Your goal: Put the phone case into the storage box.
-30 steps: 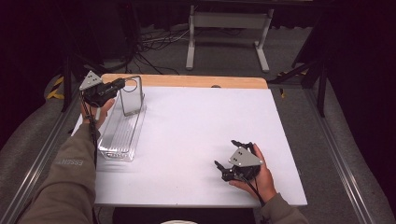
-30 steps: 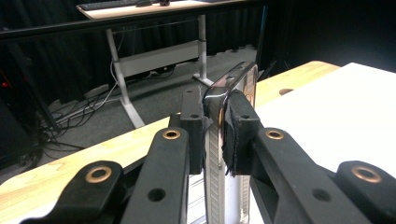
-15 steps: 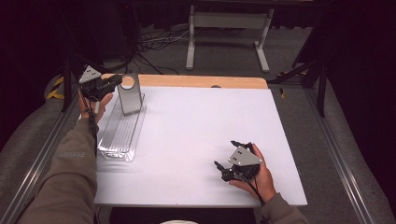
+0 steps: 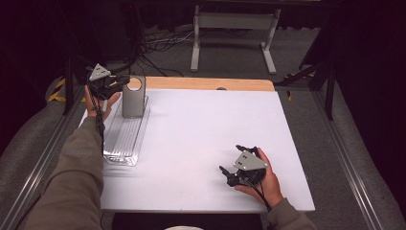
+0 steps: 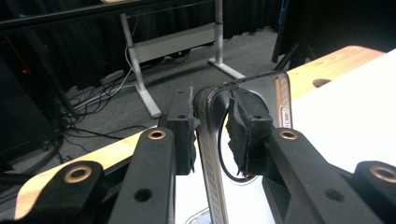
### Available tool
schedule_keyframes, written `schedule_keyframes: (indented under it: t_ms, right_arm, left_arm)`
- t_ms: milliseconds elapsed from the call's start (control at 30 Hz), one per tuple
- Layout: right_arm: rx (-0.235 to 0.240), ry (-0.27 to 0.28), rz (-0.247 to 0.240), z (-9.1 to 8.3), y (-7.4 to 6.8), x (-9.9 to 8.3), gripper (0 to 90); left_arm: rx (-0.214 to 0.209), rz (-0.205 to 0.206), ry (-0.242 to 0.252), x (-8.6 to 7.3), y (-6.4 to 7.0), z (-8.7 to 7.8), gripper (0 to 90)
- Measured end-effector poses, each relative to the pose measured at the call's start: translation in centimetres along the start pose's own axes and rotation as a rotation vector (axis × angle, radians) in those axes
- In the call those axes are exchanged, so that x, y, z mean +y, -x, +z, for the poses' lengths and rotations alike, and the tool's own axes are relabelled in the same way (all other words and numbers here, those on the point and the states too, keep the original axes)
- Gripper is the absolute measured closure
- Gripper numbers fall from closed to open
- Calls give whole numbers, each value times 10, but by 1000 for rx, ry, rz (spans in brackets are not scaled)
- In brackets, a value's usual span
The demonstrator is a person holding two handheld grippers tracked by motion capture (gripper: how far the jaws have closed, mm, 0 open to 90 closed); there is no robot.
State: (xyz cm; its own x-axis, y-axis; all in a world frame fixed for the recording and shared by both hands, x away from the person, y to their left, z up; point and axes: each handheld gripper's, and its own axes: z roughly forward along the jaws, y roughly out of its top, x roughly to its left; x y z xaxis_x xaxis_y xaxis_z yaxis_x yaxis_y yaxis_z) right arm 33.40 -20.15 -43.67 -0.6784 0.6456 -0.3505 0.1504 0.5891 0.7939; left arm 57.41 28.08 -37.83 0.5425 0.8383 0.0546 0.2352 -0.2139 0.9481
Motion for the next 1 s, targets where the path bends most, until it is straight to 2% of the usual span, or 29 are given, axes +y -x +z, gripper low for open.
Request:
schedule_keyframes:
  t_ms: [167,233,300,400,633,733,833,1000]
  right_arm:
    - [5,1,-7,0,0,1,130]
    - [8,3,-9,0,-1,1,130]
    - [8,2,-14,0,-1,2,131]
    - [9,0,-16,0,-2,2,132]
    - [18,8,-17,-1,-3,3,135]
    - [28,15,-2,-1,-2,3,135]
    - [27,19,3,-2,-2,4,136]
    - [31,26,4,-3,-2,4,139]
  left_arm:
    - [12,2,-9,0,-2,-1,708]
    - [30,7,-17,-1,-2,0,690]
    - [38,-6,-14,-2,-2,0,658]
    - [44,-3,-18,-2,-2,1,657]
    - [46,-12,-23,-2,0,2,614]
    - [53,-14,-30,-2,0,2,575]
    - [47,-21,-32,-3,0,2,575]
    - [52,-6,-48,-2,0,2,546]
